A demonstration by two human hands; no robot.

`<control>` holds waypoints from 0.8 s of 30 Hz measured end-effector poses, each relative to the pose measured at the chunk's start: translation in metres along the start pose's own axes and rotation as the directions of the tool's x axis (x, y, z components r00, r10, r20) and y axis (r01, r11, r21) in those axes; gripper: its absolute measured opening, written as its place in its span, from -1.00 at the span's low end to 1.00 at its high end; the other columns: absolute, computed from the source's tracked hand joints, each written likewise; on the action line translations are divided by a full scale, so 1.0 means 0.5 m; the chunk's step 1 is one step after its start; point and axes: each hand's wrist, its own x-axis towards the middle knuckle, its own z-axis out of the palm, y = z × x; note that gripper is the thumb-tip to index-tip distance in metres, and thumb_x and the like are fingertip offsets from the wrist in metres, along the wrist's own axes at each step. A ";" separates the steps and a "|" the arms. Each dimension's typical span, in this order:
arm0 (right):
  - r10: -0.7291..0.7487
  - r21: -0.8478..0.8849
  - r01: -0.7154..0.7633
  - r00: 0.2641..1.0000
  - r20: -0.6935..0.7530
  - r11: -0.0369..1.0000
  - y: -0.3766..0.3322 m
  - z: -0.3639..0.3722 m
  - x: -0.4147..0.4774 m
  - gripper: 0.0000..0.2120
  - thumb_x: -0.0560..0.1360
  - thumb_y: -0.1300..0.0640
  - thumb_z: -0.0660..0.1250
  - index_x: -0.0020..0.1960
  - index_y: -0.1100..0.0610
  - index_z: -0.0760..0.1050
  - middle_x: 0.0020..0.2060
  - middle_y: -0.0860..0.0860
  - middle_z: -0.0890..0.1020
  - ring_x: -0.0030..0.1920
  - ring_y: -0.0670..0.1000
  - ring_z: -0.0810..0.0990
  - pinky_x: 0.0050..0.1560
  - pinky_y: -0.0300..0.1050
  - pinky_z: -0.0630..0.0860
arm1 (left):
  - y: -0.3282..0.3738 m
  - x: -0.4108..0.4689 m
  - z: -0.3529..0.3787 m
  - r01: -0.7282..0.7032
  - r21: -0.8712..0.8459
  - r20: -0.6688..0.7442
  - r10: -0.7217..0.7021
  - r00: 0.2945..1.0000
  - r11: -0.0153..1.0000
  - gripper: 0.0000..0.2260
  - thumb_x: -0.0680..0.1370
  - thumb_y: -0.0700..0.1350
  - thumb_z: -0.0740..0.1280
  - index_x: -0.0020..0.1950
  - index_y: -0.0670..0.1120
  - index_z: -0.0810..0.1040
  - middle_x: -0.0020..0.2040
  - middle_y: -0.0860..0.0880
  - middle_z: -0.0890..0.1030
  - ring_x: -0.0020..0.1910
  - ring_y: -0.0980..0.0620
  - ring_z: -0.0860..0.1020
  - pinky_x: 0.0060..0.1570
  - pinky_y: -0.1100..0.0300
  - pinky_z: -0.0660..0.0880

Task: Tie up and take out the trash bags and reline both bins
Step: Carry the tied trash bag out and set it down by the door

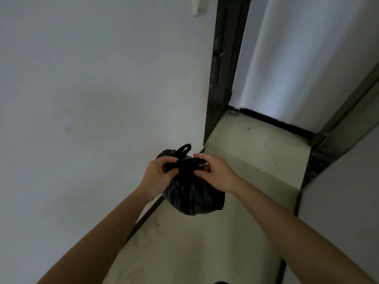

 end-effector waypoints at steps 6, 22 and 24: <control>0.096 0.046 -0.091 0.990 -0.101 0.995 0.093 -0.111 0.199 -0.46 0.50 0.10 0.45 0.45 0.02 0.41 0.16 -0.03 0.61 -0.06 -0.12 0.59 0.09 -0.29 0.47 | 0.035 0.300 0.049 -0.040 0.055 0.136 0.032 0.990 0.998 -0.67 0.49 -0.37 0.38 -0.08 0.10 0.64 -0.07 0.06 0.69 -0.03 0.12 0.65 0.14 0.12 0.54; 0.269 0.004 -0.272 0.954 0.131 0.962 0.680 -0.284 0.835 -0.54 0.56 0.10 0.35 0.45 0.05 0.42 0.30 0.07 0.56 0.28 0.06 0.54 0.31 -0.13 0.42 | -0.183 1.067 0.411 0.340 0.157 0.052 -0.352 0.935 0.927 -0.73 0.48 -0.35 0.39 0.10 -0.06 0.63 0.02 -0.02 0.65 0.04 0.06 0.61 0.09 0.25 0.52; 0.304 0.000 -0.307 0.943 0.137 0.952 0.748 -0.254 0.887 -0.55 0.56 0.09 0.36 0.44 0.05 0.43 0.30 0.07 0.57 0.29 0.06 0.54 0.32 -0.10 0.43 | -0.244 1.122 0.440 0.407 0.184 0.000 -0.414 0.910 0.895 -0.70 0.47 -0.31 0.41 0.16 -0.07 0.62 0.08 -0.06 0.64 0.11 -0.04 0.59 0.21 0.04 0.51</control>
